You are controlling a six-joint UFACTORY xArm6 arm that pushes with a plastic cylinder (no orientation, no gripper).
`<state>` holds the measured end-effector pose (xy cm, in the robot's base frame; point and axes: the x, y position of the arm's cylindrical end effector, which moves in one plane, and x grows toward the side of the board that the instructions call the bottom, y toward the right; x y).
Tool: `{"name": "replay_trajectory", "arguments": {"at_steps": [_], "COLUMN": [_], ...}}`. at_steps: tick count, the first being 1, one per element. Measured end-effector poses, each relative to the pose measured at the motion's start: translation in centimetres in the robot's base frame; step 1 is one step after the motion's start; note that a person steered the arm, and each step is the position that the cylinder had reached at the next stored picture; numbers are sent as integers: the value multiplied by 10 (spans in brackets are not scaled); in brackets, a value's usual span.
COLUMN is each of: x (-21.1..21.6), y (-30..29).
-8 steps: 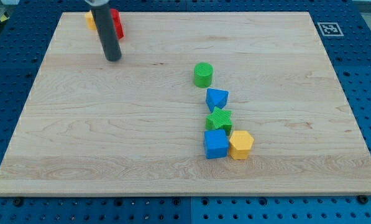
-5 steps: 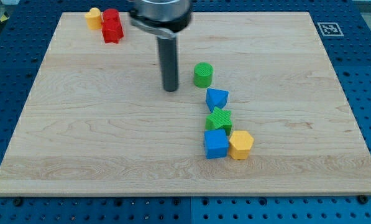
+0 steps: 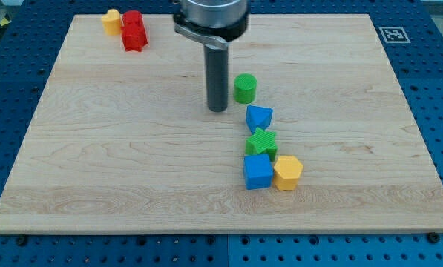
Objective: Point your arm at the yellow hexagon
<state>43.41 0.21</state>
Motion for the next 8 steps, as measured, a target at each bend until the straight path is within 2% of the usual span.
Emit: {"name": "replay_trajectory", "arguments": {"at_steps": [3, 4, 6, 8], "x": [4, 36, 112, 123], "y": [138, 157, 157, 134]}}
